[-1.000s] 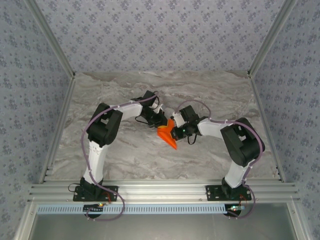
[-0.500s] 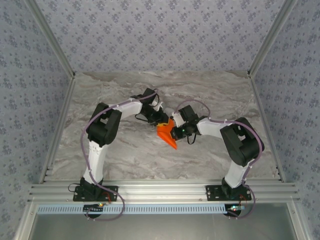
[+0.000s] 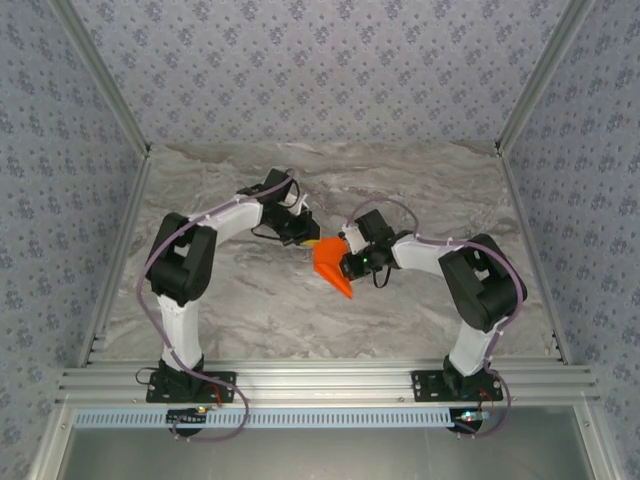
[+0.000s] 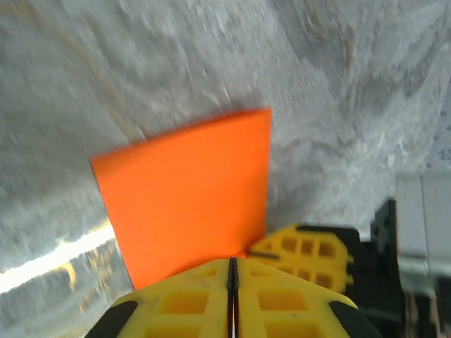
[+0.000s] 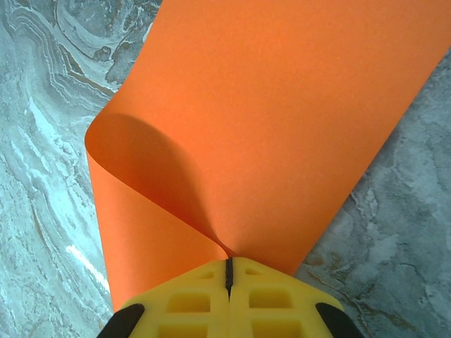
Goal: Fold a paper plane with a square sheet of paper (fold left side to right side)
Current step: Third fold the triangle at the center of the table.
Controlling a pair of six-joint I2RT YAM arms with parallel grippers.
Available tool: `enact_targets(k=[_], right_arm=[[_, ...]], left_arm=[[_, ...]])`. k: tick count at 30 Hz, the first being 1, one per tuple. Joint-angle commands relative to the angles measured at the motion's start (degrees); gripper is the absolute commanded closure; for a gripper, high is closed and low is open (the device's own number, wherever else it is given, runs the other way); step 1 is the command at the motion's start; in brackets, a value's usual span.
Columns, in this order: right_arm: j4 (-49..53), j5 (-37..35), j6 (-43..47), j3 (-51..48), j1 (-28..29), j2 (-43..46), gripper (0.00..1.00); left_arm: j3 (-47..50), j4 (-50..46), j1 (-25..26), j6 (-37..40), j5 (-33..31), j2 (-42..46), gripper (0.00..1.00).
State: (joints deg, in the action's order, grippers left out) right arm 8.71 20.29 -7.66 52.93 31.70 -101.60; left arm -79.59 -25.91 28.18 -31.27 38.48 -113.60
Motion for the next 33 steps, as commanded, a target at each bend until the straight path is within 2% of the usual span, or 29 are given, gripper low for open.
enact_targets(k=[1, 9, 33], right_arm=[[5.2, -2.2, 1.2, -0.4, 0.9, -3.0, 1.00], [5.4, -2.4, 1.2, -0.3, 1.1, -3.0, 1.00], [6.0, -1.3, 1.3, 1.7, 1.4, -4.3, 0.97]], left_arm=[[2.0, 3.3, 2.9, -2.2, 2.5, 2.2, 0.91], [2.7, 4.9, 6.4, -5.2, 0.4, -1.4, 0.92], [11.8, 6.4, 7.0, -6.4, -3.3, -0.8, 0.92]])
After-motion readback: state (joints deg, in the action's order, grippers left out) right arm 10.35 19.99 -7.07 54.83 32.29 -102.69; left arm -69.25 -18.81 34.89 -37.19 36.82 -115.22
